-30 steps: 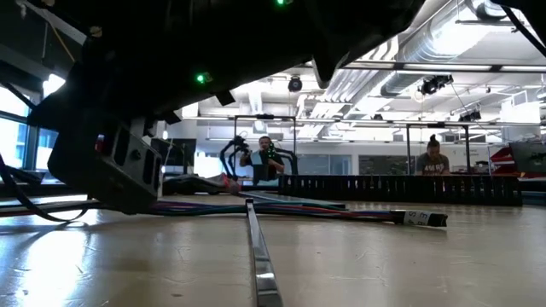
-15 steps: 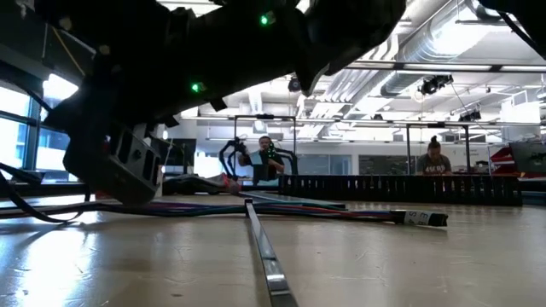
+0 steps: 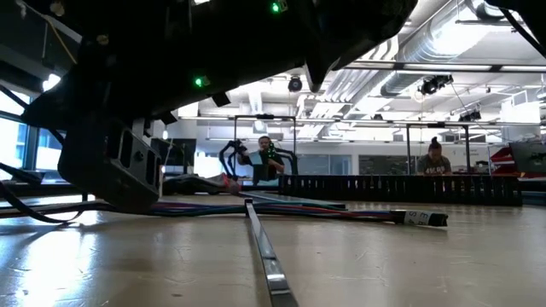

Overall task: Ziptie cables
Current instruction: Wrap the black zip tie on the cables

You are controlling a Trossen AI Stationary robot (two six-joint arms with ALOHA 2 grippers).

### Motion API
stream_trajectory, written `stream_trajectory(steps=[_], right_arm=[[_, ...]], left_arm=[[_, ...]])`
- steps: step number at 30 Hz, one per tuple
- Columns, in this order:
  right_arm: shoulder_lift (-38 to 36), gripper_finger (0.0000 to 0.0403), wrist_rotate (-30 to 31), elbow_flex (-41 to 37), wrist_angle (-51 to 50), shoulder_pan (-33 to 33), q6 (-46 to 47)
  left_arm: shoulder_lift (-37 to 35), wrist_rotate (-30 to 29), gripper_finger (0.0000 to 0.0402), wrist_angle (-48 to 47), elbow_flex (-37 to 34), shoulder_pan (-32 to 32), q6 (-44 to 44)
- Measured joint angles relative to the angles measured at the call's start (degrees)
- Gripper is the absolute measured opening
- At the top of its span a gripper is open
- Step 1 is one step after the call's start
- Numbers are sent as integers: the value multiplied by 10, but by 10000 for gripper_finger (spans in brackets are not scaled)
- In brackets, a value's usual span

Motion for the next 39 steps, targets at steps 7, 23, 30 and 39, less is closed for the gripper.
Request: stream_trajectory(steps=[7,23,30,39], right_arm=[[0,0,-4,0,-2,1,-10],[0,0,-3,0,-2,10,-39],[1,0,2,0,-12,4,-38],[1,0,-1,0,-13,5,-35]], left_arm=[[-17,30,0,1,0,0,41],[-17,34,0,0,0,1,49],[-17,36,0,1,0,1,49],[-17,45,0,2,0,10,51]])
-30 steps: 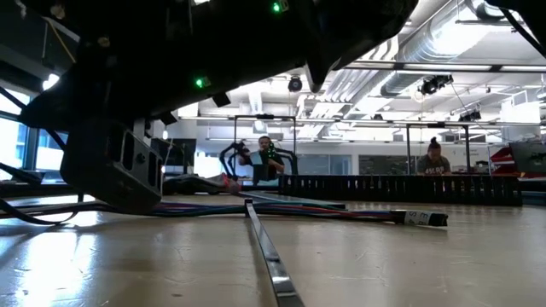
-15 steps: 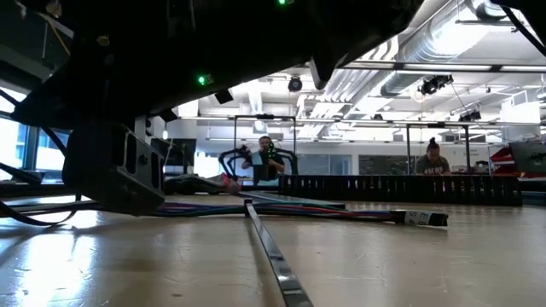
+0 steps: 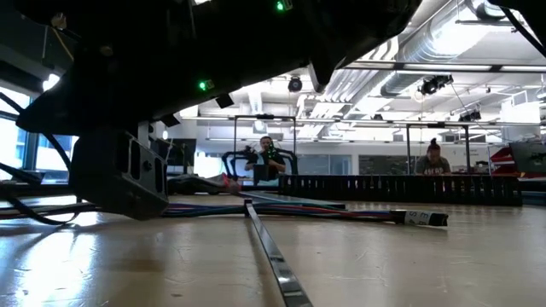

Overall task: Ziptie cables
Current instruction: Wrap the black zip tie on the cables

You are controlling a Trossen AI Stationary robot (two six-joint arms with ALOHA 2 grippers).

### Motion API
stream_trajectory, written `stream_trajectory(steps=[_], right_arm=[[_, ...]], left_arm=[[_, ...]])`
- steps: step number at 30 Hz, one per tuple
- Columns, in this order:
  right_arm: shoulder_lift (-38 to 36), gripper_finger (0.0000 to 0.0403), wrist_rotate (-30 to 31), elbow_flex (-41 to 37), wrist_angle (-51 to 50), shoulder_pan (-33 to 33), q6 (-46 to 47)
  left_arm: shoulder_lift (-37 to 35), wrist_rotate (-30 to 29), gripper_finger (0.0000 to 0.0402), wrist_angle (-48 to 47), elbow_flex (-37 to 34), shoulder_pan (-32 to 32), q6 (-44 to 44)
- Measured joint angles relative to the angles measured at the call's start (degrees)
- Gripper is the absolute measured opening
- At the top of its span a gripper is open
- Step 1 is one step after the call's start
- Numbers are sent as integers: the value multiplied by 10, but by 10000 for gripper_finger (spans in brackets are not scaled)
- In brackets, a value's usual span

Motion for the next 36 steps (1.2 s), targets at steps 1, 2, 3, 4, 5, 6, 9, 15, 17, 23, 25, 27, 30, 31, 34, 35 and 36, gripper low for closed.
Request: stream_trajectory(steps=[1,2,3,4,5,6,9,15,17,23,25,27,30,31,34,35,36], right_arm=[[0,0,0,0,0,0,0],[0,0,0,0,0,0,0],[0,0,0,0,0,0,1],[0,0,0,0,0,0,4],[0,0,0,0,-1,0,5],[0,0,0,0,-3,0,5],[0,0,0,0,-5,0,10],[0,0,5,0,-7,2,9],[0,0,5,0,-7,4,8],[0,0,6,0,-3,11,-9],[0,0,6,0,-3,12,-11],[0,0,1,0,-3,14,-10],[0,0,0,0,-1,16,-16],[0,0,0,0,-2,16,-16],[0,0,1,0,-2,16,-16],[0,0,2,0,-2,17,-15],[0,0,2,0,-2,17,-13]], left_arm=[[0,4,0,1,0,3,3],[0,9,0,3,0,6,6],[0,14,0,7,0,8,12],[0,19,0,13,0,11,20],[0,25,0,20,0,14,28],[0,29,0,27,0,17,35],[0,38,0,41,0,22,57],[0,42,0,46,0,24,63],[0,42,0,46,0,24,63],[0,52,0,45,0,24,63],[0,53,0,45,0,24,63],[0,53,0,45,0,24,63],[0,53,0,45,0,24,64],[0,53,0,45,0,24,64],[0,53,0,45,0,24,64],[0,53,0,45,0,24,64],[0,53,0,45,0,24,64]])
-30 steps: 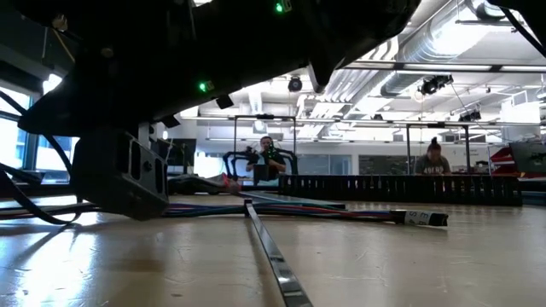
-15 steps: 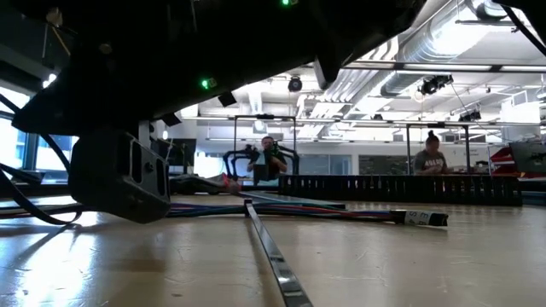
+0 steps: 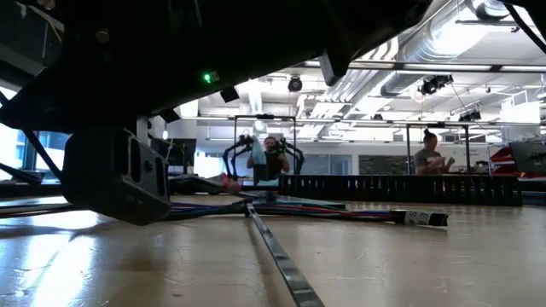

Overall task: Ziptie cables
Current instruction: Wrap the black zip tie on the cables

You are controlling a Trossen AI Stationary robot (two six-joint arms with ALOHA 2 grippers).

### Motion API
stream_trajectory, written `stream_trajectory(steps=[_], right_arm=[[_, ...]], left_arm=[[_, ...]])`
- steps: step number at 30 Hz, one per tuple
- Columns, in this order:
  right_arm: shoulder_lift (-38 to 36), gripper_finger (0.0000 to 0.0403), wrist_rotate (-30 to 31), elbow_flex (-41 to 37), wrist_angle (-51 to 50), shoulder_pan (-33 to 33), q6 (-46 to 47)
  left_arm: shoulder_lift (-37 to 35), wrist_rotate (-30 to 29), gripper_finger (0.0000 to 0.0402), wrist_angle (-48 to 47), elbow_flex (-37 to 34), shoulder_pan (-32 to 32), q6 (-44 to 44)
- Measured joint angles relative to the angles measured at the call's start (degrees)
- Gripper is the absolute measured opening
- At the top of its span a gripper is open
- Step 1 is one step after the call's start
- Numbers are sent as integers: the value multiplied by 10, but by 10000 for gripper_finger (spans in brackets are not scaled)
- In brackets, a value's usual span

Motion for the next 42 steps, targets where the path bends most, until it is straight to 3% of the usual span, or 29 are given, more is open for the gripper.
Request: stream_trajectory(steps=[6,13,18,23,27,35,42], right_arm=[[0,0,5,0,17,-3,45],[-6,0,45,0,23,-15,133],[-37,0,48,2,-30,-50,262],[-57,0,27,2,-102,-81,360],[-58,0,-7,2,-125,-93,402],[-58,0,-28,2,-127,-88,410],[-58,0,-28,2,-124,-88,413]], left_arm=[[0,-13,0,0,0,-2,11],[0,-123,11,-46,0,-25,51],[0,-189,39,-213,0,-20,-94],[0,-191,76,-409,0,29,-265],[0,-194,107,-484,0,63,-321],[0,-205,141,-447,-30,93,-321],[0,-221,119,-371,-54,93,-277]])
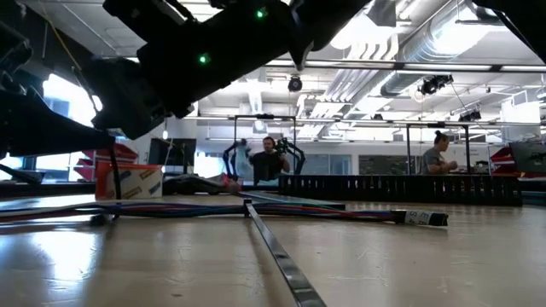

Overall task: Ziptie cables
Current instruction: Wrap the black zip tie on the cables

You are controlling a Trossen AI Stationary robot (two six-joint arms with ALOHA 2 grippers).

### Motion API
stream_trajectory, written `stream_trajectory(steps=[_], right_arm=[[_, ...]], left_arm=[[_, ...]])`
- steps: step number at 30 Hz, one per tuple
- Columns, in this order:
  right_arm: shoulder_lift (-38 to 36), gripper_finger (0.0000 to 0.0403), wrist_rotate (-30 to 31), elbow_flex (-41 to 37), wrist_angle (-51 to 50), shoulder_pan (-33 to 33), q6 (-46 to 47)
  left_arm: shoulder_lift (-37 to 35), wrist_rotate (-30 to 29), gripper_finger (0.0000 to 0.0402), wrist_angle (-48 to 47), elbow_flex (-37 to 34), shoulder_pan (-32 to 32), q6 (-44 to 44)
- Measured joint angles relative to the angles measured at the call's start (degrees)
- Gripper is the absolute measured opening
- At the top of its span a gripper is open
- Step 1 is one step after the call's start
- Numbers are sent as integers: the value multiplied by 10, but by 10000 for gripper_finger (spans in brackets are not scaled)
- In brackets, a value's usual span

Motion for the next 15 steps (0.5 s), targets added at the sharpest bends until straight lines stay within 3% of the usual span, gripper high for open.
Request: stream_trajectory(steps=[10,15], right_arm=[[0,0,-3,0,22,0,0],[0,0,3,0,13,1,13]], left_arm=[[0,1,10,116,0,6,147],[0,18,2,119,0,5,153]])
